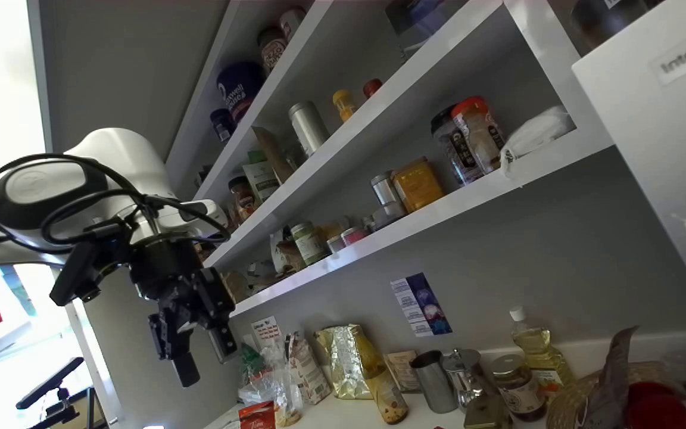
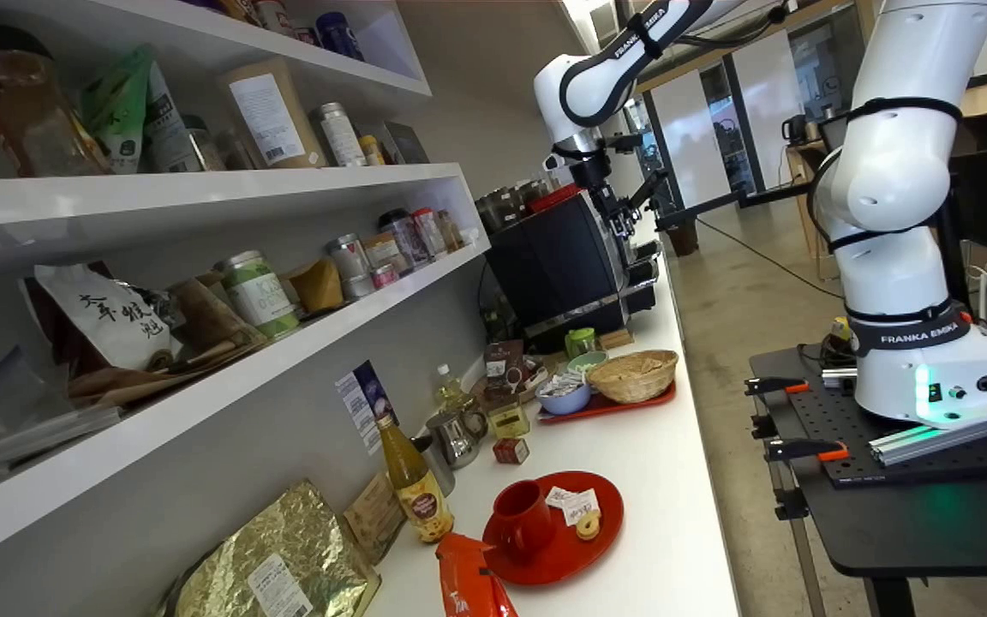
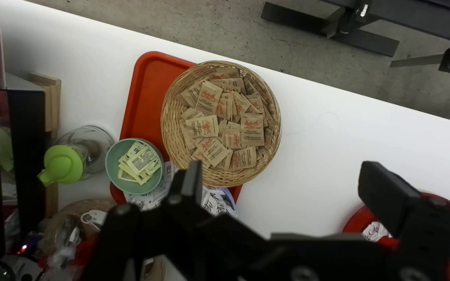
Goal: Put the packet on the right side of the bottom shelf
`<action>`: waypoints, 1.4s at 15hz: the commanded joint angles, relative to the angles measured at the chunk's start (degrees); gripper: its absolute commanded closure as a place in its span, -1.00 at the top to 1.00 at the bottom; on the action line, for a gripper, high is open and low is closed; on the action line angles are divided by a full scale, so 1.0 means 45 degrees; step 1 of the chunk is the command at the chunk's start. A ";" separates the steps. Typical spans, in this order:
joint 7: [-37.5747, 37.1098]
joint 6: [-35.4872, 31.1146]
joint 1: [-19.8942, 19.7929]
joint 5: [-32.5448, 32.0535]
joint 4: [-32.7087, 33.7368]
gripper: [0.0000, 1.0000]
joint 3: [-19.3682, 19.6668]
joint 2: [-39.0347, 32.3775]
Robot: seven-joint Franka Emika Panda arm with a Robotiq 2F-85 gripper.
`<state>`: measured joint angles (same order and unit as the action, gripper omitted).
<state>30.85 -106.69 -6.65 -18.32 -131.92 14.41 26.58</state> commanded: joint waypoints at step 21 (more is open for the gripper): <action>-0.1706 -0.2950 0.4508 0.4166 -0.3575 1.00 -0.4014 -0.1746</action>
<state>26.78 -115.09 9.84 -3.74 -147.02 0.28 23.64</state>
